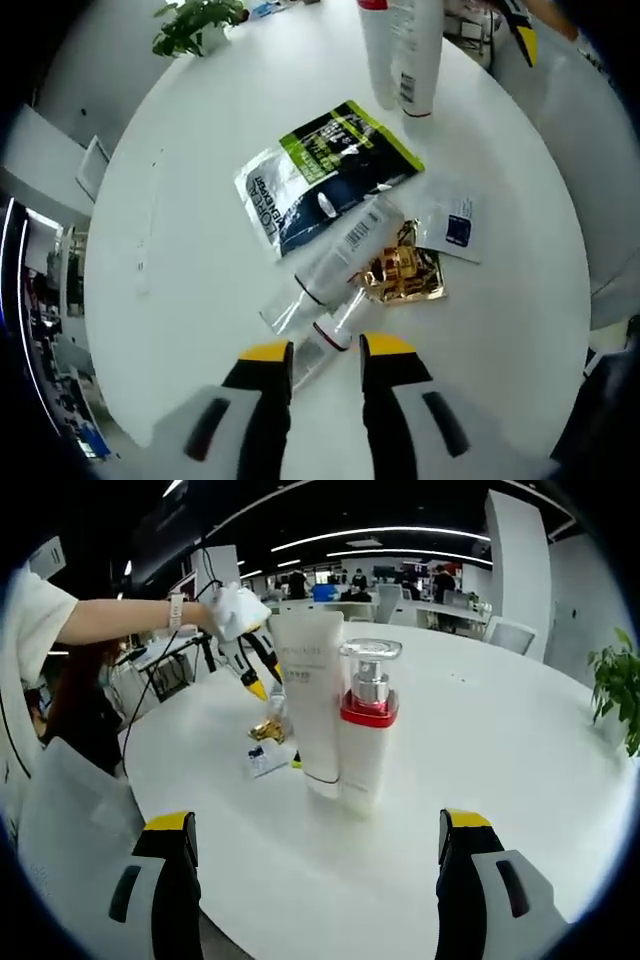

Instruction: Arrange the skincare products in the storage area until every visible bottle or jar stands upright without overlapping.

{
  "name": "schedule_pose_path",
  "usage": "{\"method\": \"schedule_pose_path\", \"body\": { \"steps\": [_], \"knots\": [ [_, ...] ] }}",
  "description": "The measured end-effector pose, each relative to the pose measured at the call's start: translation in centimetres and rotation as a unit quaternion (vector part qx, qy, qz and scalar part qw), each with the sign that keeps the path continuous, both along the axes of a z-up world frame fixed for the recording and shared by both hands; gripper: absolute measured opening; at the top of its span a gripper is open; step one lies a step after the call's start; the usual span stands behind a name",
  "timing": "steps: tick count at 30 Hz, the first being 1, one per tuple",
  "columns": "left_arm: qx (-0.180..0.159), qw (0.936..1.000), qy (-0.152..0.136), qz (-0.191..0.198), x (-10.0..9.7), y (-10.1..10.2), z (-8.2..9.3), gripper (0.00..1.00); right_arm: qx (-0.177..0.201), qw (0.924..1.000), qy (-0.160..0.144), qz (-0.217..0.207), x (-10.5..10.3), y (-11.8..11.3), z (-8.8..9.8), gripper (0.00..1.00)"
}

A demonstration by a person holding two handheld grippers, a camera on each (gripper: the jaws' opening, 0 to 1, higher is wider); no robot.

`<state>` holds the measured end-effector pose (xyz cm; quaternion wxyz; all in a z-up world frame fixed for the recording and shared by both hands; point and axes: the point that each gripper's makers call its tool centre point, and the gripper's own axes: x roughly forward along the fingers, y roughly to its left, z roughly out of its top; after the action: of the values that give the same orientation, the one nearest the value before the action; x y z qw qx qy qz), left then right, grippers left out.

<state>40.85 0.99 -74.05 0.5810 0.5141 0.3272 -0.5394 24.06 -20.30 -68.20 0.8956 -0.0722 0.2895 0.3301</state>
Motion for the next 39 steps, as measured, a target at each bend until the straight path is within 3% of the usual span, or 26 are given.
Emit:
{"method": "schedule_pose_path", "body": {
  "steps": [12,25,29,39],
  "knots": [
    [0.028,0.9992,0.027,-0.012,0.0,0.3,-2.0,0.23,0.001,0.9999,0.014,-0.004,-0.3,-0.1,-0.8,1.00],
    [0.042,0.9975,0.051,-0.024,-0.2,0.3,-2.5,0.23,-0.002,0.9998,0.020,-0.005,0.0,-0.1,-1.1,1.00],
    [0.034,0.9971,0.067,0.000,0.6,0.6,-2.7,0.23,-0.004,0.9997,0.022,-0.005,0.0,0.0,-1.3,1.00],
    [0.023,0.9942,0.096,0.044,0.5,0.5,-3.0,0.21,-0.006,0.9995,0.031,0.000,-0.5,0.6,-1.9,1.00]
  ]
}}
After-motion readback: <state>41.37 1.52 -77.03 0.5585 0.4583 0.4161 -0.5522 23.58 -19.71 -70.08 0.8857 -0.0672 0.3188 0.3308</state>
